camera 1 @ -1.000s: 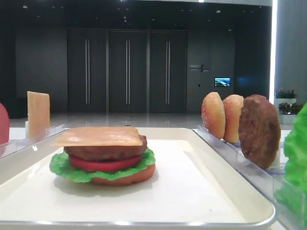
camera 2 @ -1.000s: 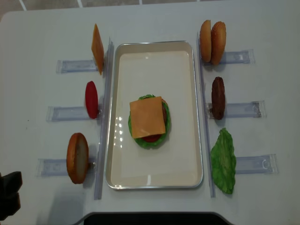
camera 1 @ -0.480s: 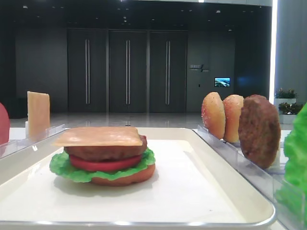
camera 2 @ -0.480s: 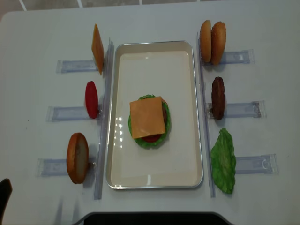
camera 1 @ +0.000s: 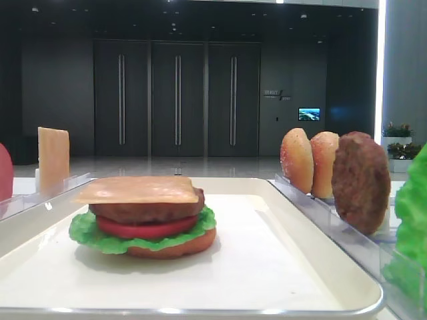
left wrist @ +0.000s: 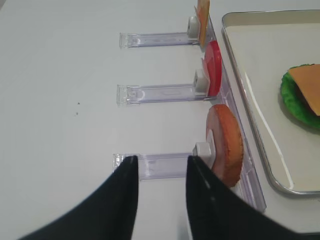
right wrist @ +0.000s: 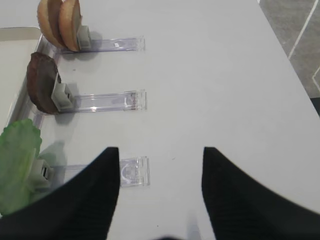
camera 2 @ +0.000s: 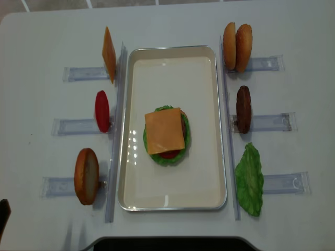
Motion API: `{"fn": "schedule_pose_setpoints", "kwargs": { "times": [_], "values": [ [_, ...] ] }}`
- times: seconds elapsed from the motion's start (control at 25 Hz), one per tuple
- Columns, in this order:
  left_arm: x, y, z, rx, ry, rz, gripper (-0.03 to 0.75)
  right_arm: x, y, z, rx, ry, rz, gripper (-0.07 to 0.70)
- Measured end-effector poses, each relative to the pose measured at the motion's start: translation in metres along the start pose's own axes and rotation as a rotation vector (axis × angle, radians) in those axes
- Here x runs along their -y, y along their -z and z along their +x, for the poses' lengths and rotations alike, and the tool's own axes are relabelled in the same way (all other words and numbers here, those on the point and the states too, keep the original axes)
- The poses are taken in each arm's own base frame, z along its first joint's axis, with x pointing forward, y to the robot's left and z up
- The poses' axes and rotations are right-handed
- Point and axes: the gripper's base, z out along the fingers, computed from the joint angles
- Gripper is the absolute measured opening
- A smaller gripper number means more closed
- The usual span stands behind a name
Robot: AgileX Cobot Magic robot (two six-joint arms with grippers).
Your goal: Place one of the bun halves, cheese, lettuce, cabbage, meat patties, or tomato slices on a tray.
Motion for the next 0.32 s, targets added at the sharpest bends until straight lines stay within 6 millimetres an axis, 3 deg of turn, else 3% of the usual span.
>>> {"fn": "schedule_pose_setpoints", "kwargs": {
  "times": [0.32],
  "values": [
    [0.0, 0.0, 0.0, 0.0, 0.0, 0.0, 0.148, 0.0, 0.0, 0.0, 0.0, 0.0, 0.0, 0.358]
  ]
}}
